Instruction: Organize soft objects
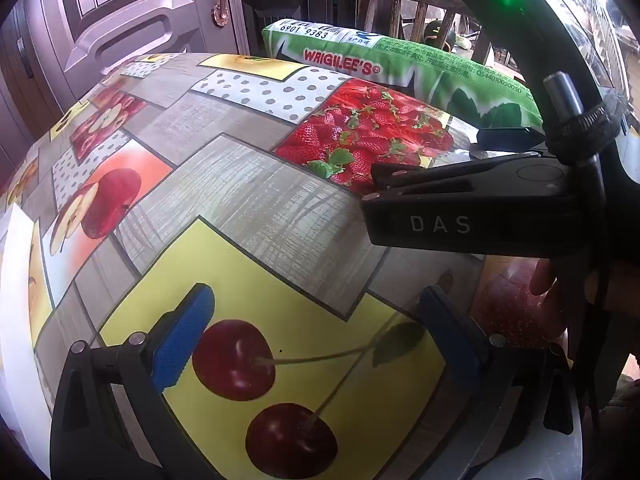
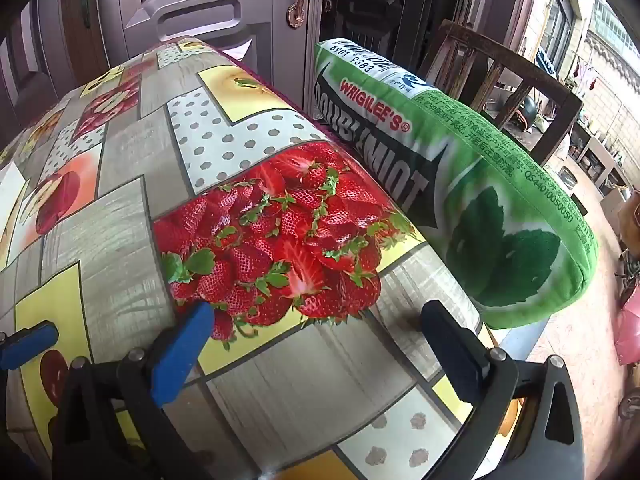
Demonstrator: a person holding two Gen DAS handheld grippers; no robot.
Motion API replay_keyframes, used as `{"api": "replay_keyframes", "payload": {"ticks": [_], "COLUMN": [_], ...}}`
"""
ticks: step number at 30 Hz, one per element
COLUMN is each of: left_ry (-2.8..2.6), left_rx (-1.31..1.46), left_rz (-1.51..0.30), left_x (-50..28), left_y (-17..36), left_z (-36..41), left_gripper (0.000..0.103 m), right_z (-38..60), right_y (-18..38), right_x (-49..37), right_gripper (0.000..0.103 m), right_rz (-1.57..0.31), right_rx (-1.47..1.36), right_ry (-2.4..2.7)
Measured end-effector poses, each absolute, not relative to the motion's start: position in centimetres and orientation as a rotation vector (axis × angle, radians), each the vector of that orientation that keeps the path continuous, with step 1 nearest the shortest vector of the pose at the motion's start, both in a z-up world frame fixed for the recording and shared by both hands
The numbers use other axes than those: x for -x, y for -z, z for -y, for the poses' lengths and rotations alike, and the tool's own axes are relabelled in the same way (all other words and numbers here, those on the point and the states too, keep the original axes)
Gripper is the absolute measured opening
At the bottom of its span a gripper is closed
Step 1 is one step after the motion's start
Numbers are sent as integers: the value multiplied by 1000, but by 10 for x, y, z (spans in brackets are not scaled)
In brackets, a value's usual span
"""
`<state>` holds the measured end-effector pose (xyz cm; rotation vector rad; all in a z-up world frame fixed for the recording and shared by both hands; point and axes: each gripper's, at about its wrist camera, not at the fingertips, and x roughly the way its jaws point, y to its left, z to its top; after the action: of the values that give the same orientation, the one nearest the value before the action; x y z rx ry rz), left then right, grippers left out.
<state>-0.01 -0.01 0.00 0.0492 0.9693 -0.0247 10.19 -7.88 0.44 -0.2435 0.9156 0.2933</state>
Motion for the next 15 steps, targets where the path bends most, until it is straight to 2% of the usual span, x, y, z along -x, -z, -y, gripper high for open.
{"api": "replay_keyframes", "payload": {"ticks": [15], "left_ry": [26], "left_rx": [-47], "left_rz": [-972], "left_x": [0], "left_y": [0], "left_z": [0], "left_gripper": [102], "right_z": [79], "right_y": [-4], "right_x": [-102], "right_gripper": [103], "right_rz": [-916], "right_rx": [239], "right_ry": [-296]}}
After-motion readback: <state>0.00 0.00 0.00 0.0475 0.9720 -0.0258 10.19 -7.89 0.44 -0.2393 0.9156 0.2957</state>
